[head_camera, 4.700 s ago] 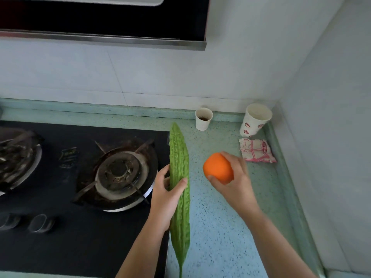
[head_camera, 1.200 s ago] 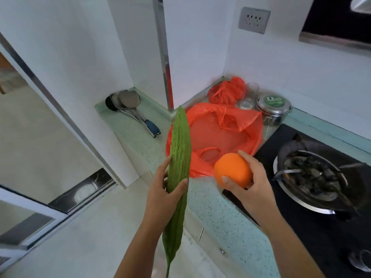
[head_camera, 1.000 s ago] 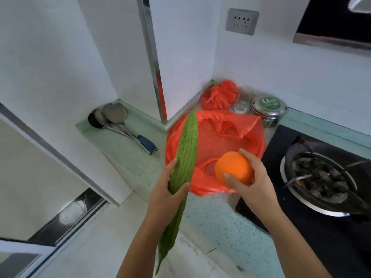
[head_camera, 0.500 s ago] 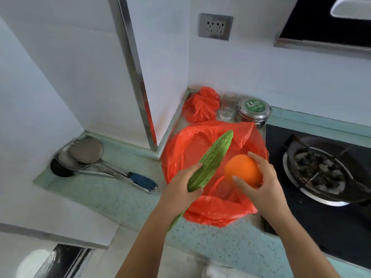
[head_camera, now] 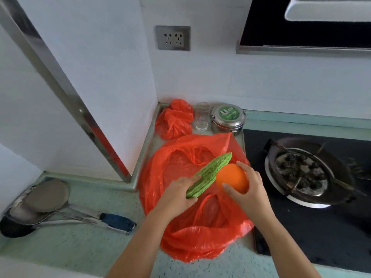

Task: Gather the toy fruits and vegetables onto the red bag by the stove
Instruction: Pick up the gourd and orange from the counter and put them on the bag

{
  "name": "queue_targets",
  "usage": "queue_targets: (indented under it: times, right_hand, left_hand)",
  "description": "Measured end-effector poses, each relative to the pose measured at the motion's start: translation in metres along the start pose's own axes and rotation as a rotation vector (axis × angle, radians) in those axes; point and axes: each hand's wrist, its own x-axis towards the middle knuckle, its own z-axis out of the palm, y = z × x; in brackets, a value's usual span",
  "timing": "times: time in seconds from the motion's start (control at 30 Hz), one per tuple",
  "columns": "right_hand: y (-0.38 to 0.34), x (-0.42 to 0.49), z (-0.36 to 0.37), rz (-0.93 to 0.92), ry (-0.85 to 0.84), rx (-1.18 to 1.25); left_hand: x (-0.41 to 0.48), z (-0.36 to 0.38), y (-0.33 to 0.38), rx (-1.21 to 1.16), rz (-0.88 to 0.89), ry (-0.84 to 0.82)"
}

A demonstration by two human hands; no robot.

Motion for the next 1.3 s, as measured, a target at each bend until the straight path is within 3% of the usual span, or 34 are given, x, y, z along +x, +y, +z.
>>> queue_targets:
  times: [0.17, 0.3, 0.97, 1.2, 1.3]
  right_hand:
    - [0.019, 0.017, -0.003, 0.050, -0.005, -0.006]
    - [0.032, 0.030, -0.004, 0.074, -0.029, 0.011]
    - [0.067, 0.079, 0.015, 0.019, -0.184, -0.092]
    - [0.064, 0.084, 0.022, -0.046, -0.201, -0.119]
    - [0.057, 0.087, 0.029, -0.080, -0.240, -0.138]
  left_hand:
    - [0.031, 0.021, -0.008, 0.214, 0.018, -0.121]
    - [0.046, 0.026, -0.009, 0.242, 0.018, -0.173]
    - [0.078, 0.036, -0.037, -0.032, -0.086, 0.056]
    - [0.072, 0.036, -0.034, 0.013, -0.100, 0.111]
    - [0.060, 0.027, -0.036, 0.048, -0.097, 0.212]
